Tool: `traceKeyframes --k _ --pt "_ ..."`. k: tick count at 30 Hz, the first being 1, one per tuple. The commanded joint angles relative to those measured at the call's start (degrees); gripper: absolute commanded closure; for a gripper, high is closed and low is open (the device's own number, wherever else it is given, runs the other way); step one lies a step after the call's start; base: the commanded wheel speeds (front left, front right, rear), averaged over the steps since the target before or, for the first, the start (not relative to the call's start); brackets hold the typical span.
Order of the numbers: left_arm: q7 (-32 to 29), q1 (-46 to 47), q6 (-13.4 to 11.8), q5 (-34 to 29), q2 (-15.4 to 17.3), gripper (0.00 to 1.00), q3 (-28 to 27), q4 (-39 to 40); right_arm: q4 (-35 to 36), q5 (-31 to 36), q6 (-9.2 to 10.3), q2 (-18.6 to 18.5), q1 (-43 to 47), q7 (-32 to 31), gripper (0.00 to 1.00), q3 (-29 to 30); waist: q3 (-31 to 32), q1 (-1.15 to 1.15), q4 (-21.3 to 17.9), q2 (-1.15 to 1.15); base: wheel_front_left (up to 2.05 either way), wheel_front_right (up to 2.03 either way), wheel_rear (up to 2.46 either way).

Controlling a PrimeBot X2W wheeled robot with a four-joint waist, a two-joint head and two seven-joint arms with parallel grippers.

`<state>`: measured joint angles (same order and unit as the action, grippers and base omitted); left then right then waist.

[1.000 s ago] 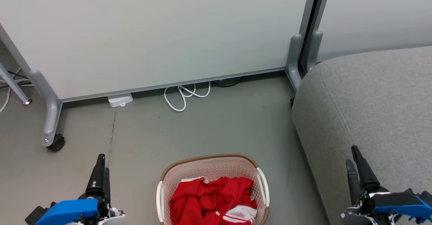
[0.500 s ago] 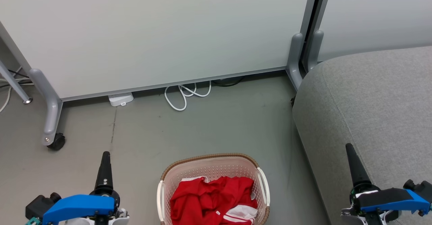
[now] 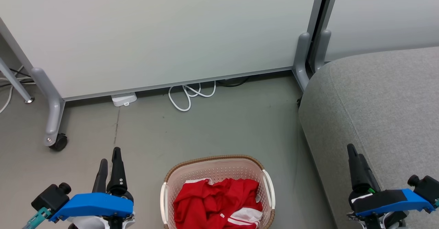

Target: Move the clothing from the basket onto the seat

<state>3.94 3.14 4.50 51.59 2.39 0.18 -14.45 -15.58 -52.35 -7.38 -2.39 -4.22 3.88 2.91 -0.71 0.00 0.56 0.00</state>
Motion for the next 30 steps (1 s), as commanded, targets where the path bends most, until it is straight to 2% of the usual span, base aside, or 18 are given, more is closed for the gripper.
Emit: traceKeyframes --k 1,16,30 --pt "0.7 1.3 -0.2 -2.8 0.5 0.0 0.2 0.9 0.7 2.6 -0.08 -0.4 -1.4 0.7 0.0 0.0 0.0 0.0 0.0 0.0 0.0 0.0 0.0" --pt "3.2 1.0 -0.1 -14.1 0.5 0.0 1.0 -0.1 -0.6 13.4 -0.1 -0.5 -1.5 3.0 0.0 -1.4 0.2 0.0 0.2 0.0 0.0 0.0 0.0" --pt "5.4 1.1 1.7 -20.6 0.5 0.0 2.1 -2.9 -0.5 22.3 -0.11 -0.5 -1.1 4.2 0.0 -2.1 0.5 0.0 0.6 0.0 0.0 0.0 0.0"
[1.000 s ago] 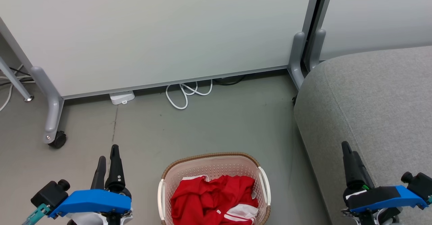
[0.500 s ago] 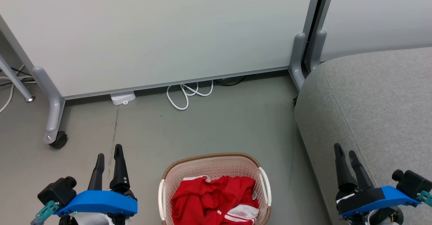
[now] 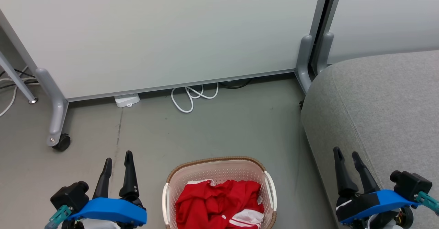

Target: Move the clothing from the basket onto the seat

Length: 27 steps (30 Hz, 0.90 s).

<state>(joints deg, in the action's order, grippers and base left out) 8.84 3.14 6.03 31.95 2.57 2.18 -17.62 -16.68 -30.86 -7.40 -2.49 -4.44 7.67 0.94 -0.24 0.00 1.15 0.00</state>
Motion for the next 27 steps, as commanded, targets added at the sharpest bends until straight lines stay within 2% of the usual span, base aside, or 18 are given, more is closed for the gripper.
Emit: traceKeyframes --k 1,27 --pt "0.6 1.1 0.2 -1.4 0.4 0.0 0.1 0.2 0.6 1.4 -0.09 -0.4 -0.9 0.5 0.0 -0.2 0.0 0.0 0.0 0.0 0.0 0.0 0.0" --pt "4.0 1.7 1.4 -9.1 0.4 0.0 1.9 -2.4 0.3 13.1 -0.12 -0.5 -0.8 3.8 0.0 -1.2 0.1 0.0 0.5 0.0 0.0 0.0 0.0"
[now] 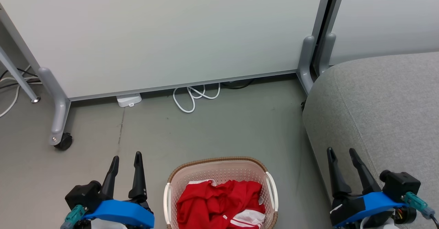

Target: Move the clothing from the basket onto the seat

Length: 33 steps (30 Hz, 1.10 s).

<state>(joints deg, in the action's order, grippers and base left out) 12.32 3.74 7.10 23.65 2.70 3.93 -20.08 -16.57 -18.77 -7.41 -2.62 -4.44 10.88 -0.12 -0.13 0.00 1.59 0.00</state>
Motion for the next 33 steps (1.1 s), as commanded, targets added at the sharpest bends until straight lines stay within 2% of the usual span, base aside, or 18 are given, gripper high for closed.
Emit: traceKeyframes --k 1,24,33 --pt "0.5 1.1 0.4 -1.1 0.3 0.0 0.2 0.0 0.1 1.4 -0.11 -0.4 -0.8 0.6 0.0 -0.3 0.0 0.0 0.1 0.0 0.0 0.0 0.0" --pt "3.0 1.6 0.4 -6.8 0.3 0.0 1.4 -1.0 -1.0 10.2 -0.09 -0.4 -1.4 3.4 0.0 -1.1 -0.4 0.0 0.3 0.0 0.0 0.0 0.0" --pt "3.0 1.6 0.4 -6.9 0.3 0.0 1.4 -1.3 -1.2 10.0 -0.09 -0.4 -1.5 3.4 0.0 -1.3 -0.5 0.0 0.2 0.0 0.0 0.0 0.0"
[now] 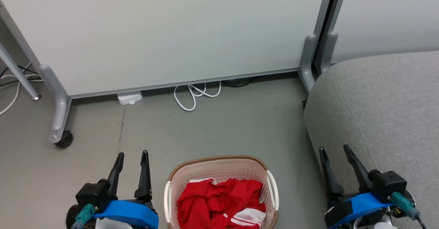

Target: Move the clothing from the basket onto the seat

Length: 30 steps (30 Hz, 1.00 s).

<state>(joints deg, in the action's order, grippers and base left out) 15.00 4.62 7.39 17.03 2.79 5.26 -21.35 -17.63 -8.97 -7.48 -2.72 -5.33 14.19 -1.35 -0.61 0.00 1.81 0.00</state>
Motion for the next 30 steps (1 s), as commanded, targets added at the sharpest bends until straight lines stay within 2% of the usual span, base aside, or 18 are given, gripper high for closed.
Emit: traceKeyframes --k 1,11,15,23,30 --pt "0.3 0.7 0.1 -0.3 0.2 0.0 -0.1 -0.1 -0.2 0.1 -0.03 -0.3 -0.7 0.1 0.0 -0.1 -0.1 0.0 -0.1 0.0 0.0 0.0 0.0" --pt "0.3 0.7 0.1 -0.4 0.2 0.0 0.5 -0.3 -0.3 0.3 -0.03 -0.3 -0.7 0.2 0.0 -0.4 -0.5 0.0 -0.5 0.0 0.0 0.0 0.0" --pt "0.3 1.1 0.1 -0.8 0.2 0.0 1.5 -1.5 0.1 0.0 -0.02 -0.3 -1.4 -0.1 0.0 -1.8 -1.7 0.0 -2.0 0.0 0.0 0.0 0.0" --pt "0.2 5.3 0.1 -0.8 1.0 0.0 4.1 -6.4 1.2 -0.4 -0.02 -0.3 -3.8 -0.1 0.0 -4.2 -8.6 0.0 -7.3 0.0 0.0 0.0 0.0" --pt "0.2 11.7 0.1 -1.2 2.4 0.0 6.2 -13.9 2.3 -1.4 -0.02 -0.2 -7.3 0.6 0.0 -6.2 -16.7 0.0 -11.7 0.0 0.0 0.0 0.0"
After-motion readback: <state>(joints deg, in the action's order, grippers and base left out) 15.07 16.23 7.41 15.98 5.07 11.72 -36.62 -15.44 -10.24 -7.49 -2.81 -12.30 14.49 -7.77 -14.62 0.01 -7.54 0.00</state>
